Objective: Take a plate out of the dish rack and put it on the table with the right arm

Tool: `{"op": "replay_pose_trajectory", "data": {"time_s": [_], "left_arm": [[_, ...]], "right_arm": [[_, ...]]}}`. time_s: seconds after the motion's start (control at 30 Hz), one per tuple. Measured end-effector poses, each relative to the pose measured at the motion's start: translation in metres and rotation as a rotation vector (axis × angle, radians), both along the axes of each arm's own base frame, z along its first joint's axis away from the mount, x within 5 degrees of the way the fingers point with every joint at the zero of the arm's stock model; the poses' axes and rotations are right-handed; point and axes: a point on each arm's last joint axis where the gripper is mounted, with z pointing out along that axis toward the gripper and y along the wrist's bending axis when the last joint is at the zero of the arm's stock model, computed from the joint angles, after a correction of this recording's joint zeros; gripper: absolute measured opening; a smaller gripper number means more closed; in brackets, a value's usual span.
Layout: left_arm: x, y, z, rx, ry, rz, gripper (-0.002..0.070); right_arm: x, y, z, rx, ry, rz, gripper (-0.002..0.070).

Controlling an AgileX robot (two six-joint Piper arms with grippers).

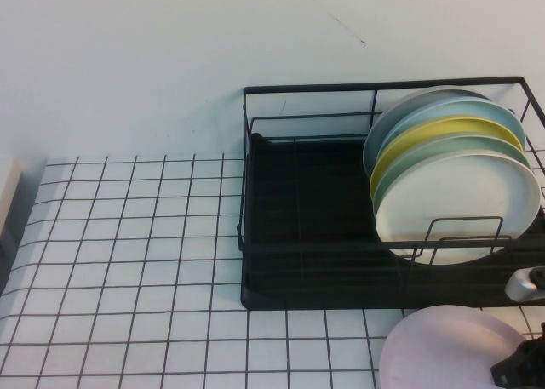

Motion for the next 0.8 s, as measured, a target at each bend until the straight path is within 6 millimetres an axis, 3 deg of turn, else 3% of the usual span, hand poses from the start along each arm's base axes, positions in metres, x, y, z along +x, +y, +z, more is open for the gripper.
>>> {"op": "replay_pose_trajectory", "data": {"time_s": [0.2, 0.5, 0.63, 0.8], "left_arm": [[0.0, 0.0, 0.0, 0.0, 0.0, 0.0, -0.0004], [0.0, 0.0, 0.0, 0.0, 0.0, 0.0, -0.0004], [0.0, 0.0, 0.0, 0.0, 0.0, 0.0, -0.0004], [0.0, 0.0, 0.0, 0.0, 0.0, 0.0, -0.0004]], "right_arm": [[0.01, -0.004, -0.007, -0.037, -0.043, -0.07, -0.0002], [0.02, -0.005, -0.003, -0.029, -0.15, -0.108, -0.0002], [0.022, 0.0, 0.024, 0.034, -0.269, -0.063, -0.0002], [0.015, 0.002, 0.083, 0.05, -0.529, -0.009, -0.0002]]}}
